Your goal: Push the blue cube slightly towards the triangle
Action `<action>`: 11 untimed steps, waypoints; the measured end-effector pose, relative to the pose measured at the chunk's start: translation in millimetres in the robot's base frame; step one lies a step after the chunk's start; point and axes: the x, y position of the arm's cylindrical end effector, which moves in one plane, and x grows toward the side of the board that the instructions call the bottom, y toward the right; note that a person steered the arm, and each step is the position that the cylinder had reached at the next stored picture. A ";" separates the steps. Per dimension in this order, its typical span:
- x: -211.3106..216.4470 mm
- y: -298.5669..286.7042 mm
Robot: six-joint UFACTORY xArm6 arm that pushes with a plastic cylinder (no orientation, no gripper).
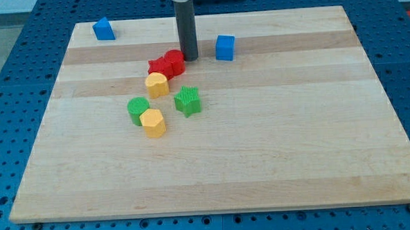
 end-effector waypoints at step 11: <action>-37.5 54.7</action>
